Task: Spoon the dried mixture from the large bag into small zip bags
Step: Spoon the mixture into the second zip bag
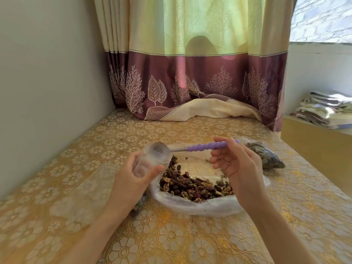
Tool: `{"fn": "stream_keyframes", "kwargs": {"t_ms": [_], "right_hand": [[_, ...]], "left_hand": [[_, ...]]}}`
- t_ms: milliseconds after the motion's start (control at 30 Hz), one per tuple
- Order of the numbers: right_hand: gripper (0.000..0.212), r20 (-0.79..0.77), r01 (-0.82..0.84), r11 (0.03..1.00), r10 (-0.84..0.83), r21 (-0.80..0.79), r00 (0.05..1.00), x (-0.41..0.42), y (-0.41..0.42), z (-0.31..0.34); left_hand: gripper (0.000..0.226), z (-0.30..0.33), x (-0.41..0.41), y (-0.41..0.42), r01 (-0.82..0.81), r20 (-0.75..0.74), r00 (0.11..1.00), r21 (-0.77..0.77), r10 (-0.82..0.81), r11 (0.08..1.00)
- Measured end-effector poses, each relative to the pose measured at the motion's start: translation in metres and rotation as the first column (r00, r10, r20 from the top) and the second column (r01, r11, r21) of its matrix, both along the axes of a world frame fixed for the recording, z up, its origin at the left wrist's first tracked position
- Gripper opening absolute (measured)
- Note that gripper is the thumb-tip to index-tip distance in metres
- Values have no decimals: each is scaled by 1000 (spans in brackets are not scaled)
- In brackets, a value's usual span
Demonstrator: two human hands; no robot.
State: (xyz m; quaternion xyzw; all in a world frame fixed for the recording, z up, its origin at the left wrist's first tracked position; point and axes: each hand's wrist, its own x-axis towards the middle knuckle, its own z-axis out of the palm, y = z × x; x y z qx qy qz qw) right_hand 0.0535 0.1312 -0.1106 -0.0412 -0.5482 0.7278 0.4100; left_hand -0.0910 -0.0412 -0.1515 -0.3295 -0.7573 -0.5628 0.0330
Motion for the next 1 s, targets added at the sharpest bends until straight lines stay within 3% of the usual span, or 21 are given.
{"fn": "stream_keyframes", "kwargs": {"t_ms": [167, 300, 400, 600, 767, 1000], "right_hand": [[31, 27, 231, 957, -230, -174, 973, 6, 25, -4], [38, 121, 453, 887, -441, -92, 889, 10, 43, -10], [38, 133, 534, 846, -529, 1, 838, 12, 52, -14], [40, 124, 536, 817, -567, 210, 815, 15, 60, -21], [43, 169, 505, 840, -537, 198, 827, 15, 63, -23], [44, 340, 404, 905, -425, 135, 839, 8, 61, -30]], "left_hand": [[90, -2, -1, 0, 10, -22, 1000, -47, -12, 999], [104, -4, -1, 0, 16, -43, 999, -80, -20, 997], [101, -4, -1, 0, 17, -34, 999, -74, -19, 997], [90, -3, 1, -1, 6, -34, 999, -78, -8, 997], [99, 0, 2, -2, -3, -33, 999, -68, 1, 998], [92, 1, 2, -2, -5, -40, 999, -72, 3, 997]]}}
